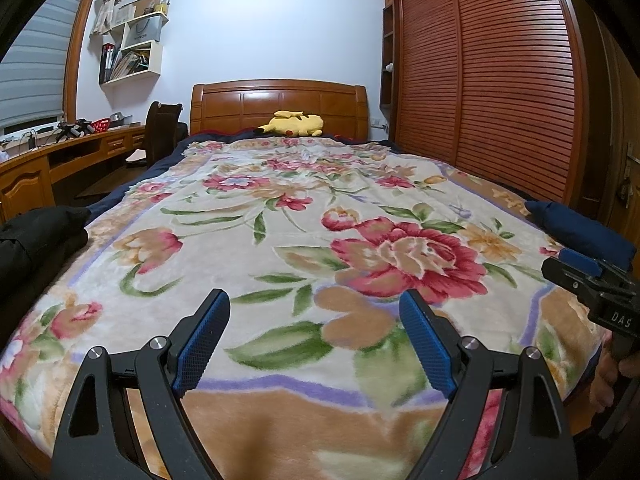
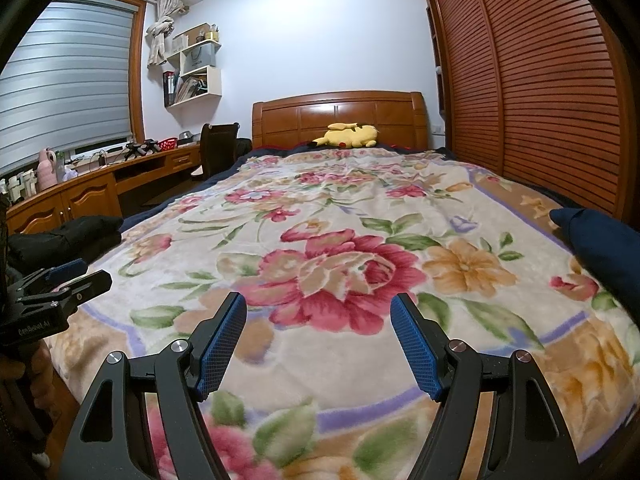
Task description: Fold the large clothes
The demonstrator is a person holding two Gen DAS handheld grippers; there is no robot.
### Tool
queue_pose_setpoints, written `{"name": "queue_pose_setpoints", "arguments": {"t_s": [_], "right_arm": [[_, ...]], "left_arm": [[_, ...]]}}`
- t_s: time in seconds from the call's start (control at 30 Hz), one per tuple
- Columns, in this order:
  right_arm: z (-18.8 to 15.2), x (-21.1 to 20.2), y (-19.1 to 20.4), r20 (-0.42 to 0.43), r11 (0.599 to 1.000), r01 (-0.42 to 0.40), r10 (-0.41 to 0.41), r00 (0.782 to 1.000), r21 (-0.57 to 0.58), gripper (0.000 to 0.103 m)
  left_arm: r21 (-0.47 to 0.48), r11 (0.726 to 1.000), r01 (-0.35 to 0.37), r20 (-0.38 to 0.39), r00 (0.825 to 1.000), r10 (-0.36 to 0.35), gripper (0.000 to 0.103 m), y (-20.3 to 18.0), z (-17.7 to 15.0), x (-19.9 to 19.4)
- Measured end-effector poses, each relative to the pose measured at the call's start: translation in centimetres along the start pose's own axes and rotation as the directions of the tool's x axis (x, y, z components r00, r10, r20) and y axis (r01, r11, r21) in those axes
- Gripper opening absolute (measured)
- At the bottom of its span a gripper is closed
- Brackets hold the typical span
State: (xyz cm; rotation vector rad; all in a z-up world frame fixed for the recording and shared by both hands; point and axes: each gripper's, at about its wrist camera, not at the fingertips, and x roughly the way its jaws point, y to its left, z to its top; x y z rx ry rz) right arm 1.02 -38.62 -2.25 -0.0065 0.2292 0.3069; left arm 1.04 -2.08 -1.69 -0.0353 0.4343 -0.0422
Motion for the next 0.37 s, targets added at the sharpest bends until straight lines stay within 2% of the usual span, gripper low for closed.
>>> {"name": "queue_pose_setpoints", "arguments": {"t_s": [0.37], "right_arm": [[-0.01, 0.01, -0.17, 0.001, 1.000, -0.004, 0.004, 1.000, -0.001, 0.076]], "left_arm": [[-0.002, 1.000, 0.000, 0.002, 1.000, 0.000, 0.087, -0.26, 0.11, 0.06]]}}
